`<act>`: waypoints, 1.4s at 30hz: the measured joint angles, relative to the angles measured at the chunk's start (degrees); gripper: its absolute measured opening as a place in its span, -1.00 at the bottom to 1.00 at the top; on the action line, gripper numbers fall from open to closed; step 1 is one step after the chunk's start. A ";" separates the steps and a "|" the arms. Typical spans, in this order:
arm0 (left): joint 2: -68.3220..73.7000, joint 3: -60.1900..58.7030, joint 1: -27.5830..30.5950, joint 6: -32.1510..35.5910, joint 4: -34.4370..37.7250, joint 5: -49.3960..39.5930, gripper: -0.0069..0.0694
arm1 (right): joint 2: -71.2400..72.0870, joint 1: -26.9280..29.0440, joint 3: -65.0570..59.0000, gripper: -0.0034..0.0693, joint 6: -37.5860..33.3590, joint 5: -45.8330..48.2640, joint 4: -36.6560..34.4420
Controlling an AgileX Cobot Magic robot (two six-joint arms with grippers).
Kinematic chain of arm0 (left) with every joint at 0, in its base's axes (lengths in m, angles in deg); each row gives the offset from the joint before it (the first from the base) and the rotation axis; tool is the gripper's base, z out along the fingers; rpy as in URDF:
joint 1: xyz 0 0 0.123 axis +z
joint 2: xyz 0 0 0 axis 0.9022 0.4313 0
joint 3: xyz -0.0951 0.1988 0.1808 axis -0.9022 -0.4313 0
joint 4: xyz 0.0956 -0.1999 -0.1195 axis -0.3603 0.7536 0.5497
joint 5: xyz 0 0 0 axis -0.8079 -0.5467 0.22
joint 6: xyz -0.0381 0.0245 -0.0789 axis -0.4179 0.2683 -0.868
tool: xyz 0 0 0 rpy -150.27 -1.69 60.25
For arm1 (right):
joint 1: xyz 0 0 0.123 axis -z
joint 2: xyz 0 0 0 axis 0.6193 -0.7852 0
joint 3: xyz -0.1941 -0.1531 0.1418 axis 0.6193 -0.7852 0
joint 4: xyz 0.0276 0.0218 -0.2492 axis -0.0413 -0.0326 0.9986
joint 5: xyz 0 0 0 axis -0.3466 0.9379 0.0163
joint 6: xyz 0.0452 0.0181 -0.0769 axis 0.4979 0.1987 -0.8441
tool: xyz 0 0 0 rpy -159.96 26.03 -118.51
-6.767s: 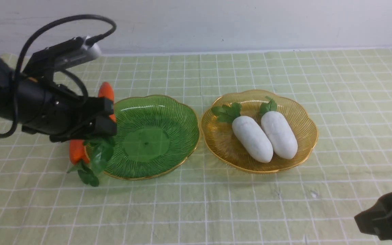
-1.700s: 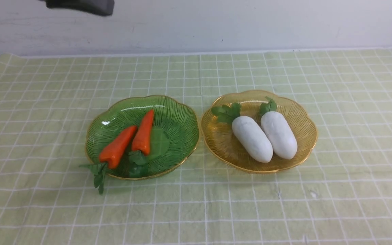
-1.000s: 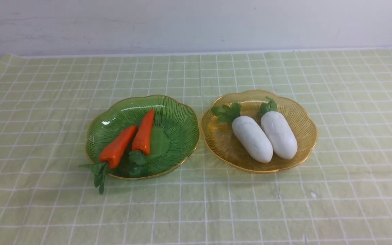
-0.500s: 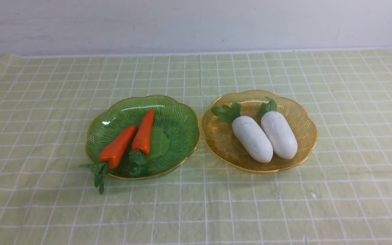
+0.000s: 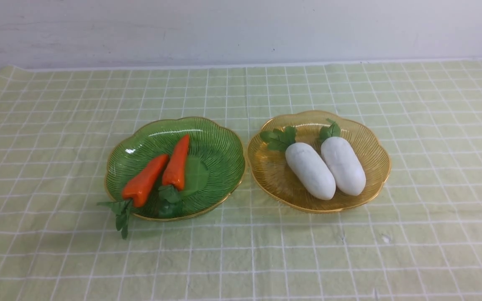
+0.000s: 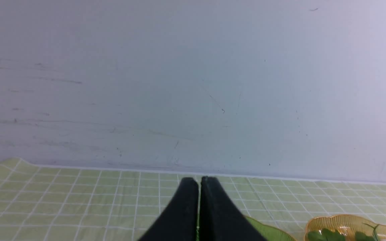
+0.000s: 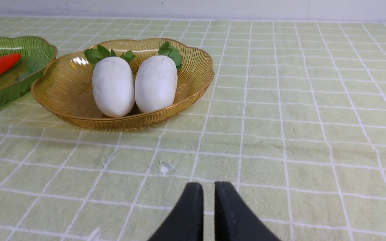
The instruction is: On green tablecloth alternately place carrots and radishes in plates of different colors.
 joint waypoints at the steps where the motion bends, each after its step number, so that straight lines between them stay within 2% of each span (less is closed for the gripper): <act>1: 0.00 -0.53 0.00 0.00 0.00 0.11 -0.84 | 0.00 0.00 0.00 -0.79 0.00 0.00 0.00; 8: -0.14 -4.44 0.00 0.95 0.00 -0.02 -0.84 | 0.00 0.00 0.00 -0.79 0.02 0.00 0.00; 13: -4.12 -9.71 0.00 1.45 -1.53 -6.38 -0.84 | 0.00 0.00 0.00 -0.79 0.02 0.00 0.00; 16: -7.72 -13.17 0.00 1.14 -6.46 -11.38 -0.84 | 0.00 0.00 0.00 -0.79 0.02 -0.05 0.00; 17: -9.60 -14.78 0.00 -0.26 -10.16 -13.34 -0.84 | 0.00 0.00 0.00 -0.79 0.02 -0.05 0.00; 20: -12.55 -14.98 0.00 -2.57 -13.98 -16.88 -0.84 | 0.00 0.00 0.00 -0.79 0.02 -0.05 0.00; 25: -14.41 -14.98 1.26 -3.08 -15.53 -24.60 -0.84 | 0.00 0.00 0.00 -0.79 0.02 -0.11 0.00; 42: -14.41 -14.98 1.49 -3.12 -15.60 -24.90 -0.84 | 0.00 0.00 0.00 -0.79 0.02 -0.11 0.00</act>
